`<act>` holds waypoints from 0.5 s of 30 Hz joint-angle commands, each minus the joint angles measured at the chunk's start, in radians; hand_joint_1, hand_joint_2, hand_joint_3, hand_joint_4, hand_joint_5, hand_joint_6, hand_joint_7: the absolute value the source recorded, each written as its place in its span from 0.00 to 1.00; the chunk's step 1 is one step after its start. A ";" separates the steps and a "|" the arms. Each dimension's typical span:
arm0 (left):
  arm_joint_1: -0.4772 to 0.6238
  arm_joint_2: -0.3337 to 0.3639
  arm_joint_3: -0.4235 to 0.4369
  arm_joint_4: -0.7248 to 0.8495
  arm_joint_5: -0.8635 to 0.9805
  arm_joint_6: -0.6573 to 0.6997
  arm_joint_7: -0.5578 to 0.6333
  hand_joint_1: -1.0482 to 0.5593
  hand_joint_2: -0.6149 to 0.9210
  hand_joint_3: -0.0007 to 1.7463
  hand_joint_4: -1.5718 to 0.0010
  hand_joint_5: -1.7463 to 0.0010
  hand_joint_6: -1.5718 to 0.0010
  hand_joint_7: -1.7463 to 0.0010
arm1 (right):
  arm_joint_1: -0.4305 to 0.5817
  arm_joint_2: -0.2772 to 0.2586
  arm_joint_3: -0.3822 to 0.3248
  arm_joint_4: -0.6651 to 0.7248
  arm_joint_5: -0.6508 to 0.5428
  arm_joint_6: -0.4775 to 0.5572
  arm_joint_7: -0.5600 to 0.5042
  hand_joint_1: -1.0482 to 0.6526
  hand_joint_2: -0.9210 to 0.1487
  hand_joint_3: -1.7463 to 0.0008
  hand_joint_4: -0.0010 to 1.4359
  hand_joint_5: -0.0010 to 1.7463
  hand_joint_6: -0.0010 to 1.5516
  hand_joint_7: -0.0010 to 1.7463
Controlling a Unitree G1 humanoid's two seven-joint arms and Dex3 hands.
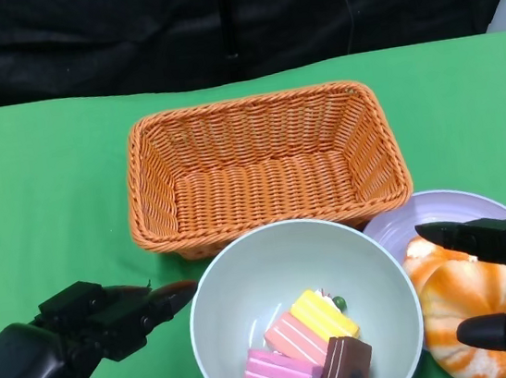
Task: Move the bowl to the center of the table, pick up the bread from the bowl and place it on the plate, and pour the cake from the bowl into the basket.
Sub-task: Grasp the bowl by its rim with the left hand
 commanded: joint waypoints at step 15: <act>-0.351 0.075 -0.089 0.277 0.611 -0.526 0.408 0.34 0.94 0.01 0.80 0.63 0.66 0.96 | 0.125 0.174 -0.059 -0.042 0.319 -0.181 -0.134 0.44 0.00 0.90 0.14 0.70 0.36 0.06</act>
